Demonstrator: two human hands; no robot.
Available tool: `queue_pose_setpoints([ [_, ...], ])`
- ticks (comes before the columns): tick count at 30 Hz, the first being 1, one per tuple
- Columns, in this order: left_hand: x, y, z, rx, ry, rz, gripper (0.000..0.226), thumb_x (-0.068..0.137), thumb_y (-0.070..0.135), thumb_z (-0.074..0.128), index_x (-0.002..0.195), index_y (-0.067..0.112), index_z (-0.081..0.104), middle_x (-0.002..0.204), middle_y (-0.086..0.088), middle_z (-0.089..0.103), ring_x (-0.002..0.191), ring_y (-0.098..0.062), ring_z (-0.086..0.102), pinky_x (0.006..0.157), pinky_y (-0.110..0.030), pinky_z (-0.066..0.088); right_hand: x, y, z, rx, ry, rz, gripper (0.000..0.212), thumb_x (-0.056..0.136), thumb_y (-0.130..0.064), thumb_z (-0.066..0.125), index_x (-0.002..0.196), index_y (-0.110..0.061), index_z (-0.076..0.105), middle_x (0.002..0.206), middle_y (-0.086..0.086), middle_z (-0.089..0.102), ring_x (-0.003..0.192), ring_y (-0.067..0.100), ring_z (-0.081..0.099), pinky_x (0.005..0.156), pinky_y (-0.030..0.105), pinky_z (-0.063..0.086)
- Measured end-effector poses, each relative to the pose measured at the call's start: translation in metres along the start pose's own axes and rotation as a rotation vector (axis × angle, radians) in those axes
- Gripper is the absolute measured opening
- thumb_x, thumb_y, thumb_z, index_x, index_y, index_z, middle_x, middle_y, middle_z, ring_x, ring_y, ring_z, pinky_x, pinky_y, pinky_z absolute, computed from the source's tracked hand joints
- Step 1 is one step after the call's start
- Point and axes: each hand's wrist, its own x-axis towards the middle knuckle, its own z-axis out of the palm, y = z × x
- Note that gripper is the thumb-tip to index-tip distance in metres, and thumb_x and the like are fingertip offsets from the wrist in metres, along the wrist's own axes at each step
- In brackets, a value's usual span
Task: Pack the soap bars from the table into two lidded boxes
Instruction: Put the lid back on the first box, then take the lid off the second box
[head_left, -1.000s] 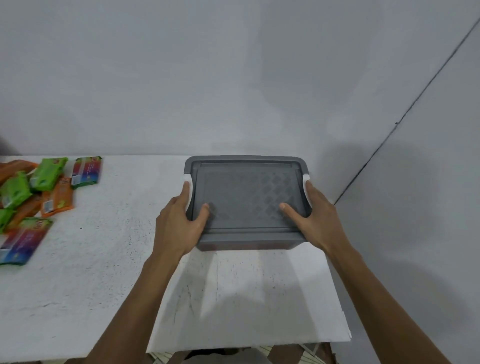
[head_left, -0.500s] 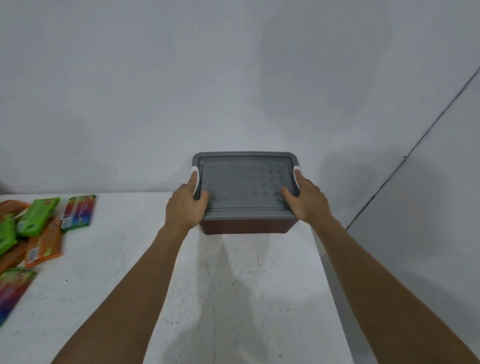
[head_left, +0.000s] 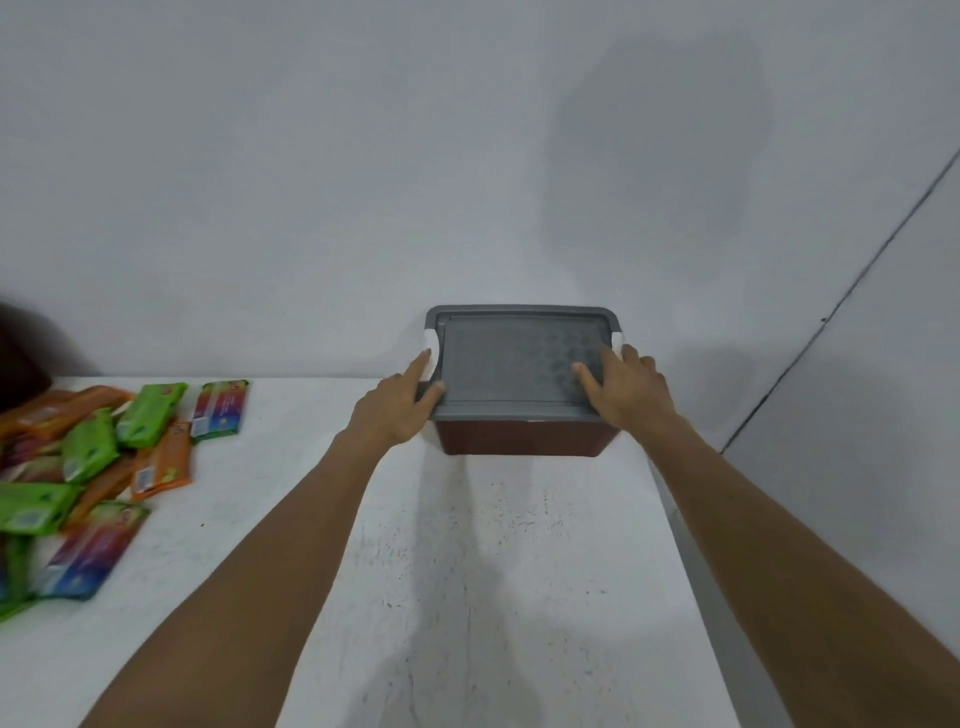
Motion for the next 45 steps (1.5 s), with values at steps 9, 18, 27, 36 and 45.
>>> queue_pose_setpoints([
  [9, -0.026, -0.108, -0.07, 0.059, -0.043, -0.089, 0.063, 0.097, 0.056, 0.036, 0.149, 0.021, 0.031, 0.144, -0.013, 0.045, 0.135, -0.028, 0.041, 0.11, -0.043, 0.032, 0.003, -0.103, -0.011, 0.013, -0.104, -0.087, 0.066, 0.098, -0.059, 0.026, 0.146, -0.014, 0.035, 0.152, 0.025, 0.028, 0.14, 0.043, 0.025, 0.114, 0.055, 0.026],
  [18, -0.065, -0.275, -0.191, 0.249, 0.152, -0.217, 0.062, 0.096, 0.058, 0.033, 0.145, 0.02, 0.039, 0.14, -0.017, 0.044, 0.128, -0.037, 0.043, 0.106, -0.046, 0.036, 0.02, -0.323, 0.014, 0.127, -0.151, -0.247, 0.064, 0.098, -0.056, 0.032, 0.148, -0.016, 0.035, 0.145, 0.02, 0.04, 0.134, 0.04, 0.035, 0.109, 0.047, 0.031],
  [27, -0.125, -0.429, -0.301, 0.349, 0.465, -0.328, 0.06, 0.097, 0.051, 0.039, 0.145, 0.015, 0.036, 0.141, -0.014, 0.041, 0.127, -0.036, 0.036, 0.097, -0.051, 0.042, 0.019, -0.587, 0.045, 0.185, -0.206, -0.508, 0.066, 0.097, -0.059, 0.034, 0.146, -0.016, 0.037, 0.14, 0.021, 0.047, 0.13, 0.04, 0.042, 0.106, 0.048, 0.038],
  [36, -0.155, -0.533, -0.34, 0.277, 0.693, -0.555, 0.058, 0.097, 0.048, 0.042, 0.141, 0.011, 0.041, 0.145, -0.019, 0.036, 0.13, -0.038, 0.034, 0.096, -0.055, 0.04, 0.026, -0.758, 0.072, 0.264, -0.308, -0.67, 0.066, 0.096, -0.06, 0.036, 0.147, -0.018, 0.036, 0.138, 0.02, 0.049, 0.127, 0.038, 0.046, 0.103, 0.047, 0.041],
  [45, -0.149, -0.554, -0.32, -0.172, 0.739, -0.625, 0.051, 0.1, 0.046, 0.034, 0.145, 0.024, 0.026, 0.142, -0.022, 0.035, 0.12, -0.044, 0.046, 0.093, -0.054, 0.043, 0.043, -0.811, 0.107, 0.428, -0.435, -0.589, 0.081, 0.081, -0.066, 0.057, 0.149, -0.033, 0.026, 0.149, 0.01, 0.043, 0.133, 0.034, 0.044, 0.11, 0.049, 0.038],
])
